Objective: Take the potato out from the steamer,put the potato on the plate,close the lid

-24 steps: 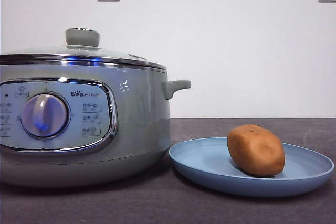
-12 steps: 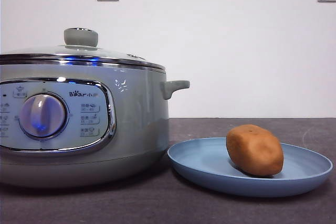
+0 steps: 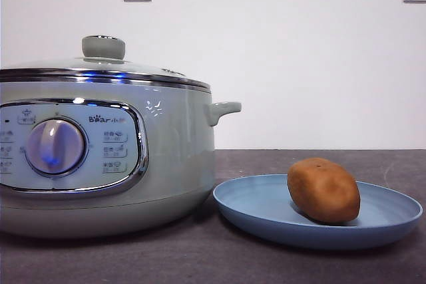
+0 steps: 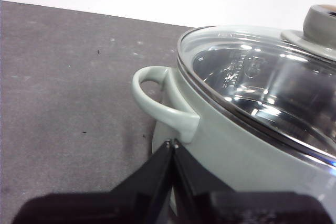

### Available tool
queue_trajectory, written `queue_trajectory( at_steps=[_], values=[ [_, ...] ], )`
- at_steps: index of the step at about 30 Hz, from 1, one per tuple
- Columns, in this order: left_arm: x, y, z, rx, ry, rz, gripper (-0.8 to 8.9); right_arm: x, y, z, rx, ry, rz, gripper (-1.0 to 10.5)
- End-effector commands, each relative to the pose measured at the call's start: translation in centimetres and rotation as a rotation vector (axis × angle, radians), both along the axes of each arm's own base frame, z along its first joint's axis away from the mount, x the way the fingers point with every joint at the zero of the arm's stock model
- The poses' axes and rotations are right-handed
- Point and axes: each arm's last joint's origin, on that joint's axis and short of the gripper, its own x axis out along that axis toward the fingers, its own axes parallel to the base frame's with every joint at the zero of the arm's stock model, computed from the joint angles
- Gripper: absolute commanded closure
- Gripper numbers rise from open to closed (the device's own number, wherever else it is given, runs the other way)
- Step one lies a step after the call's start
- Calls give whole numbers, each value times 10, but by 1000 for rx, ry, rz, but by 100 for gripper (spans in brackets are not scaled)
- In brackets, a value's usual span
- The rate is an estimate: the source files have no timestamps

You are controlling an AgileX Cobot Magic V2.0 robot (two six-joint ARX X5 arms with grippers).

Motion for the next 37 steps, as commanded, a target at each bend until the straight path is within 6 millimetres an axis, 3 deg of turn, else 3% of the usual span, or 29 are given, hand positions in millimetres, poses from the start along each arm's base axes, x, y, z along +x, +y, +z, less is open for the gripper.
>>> queue_trajectory(
  at_steps=[1,6,11,22,37],
  values=[
    [1,0,-4,12,7,2,816,-3,0,-29,24,42,-6,963],
    [1,0,-4,12,7,2,816,-10,0,-63,74,76,-13,963],
    [1,0,-4,12,7,2,816,-15,0,-79,109,60,-17,963],
    [1,0,-4,12,7,2,816,-20,-2,-94,120,89,-69,963],
    [1,0,-4,12,7,2,816,-19,-5,-94,121,89,-183,963]
  ],
)
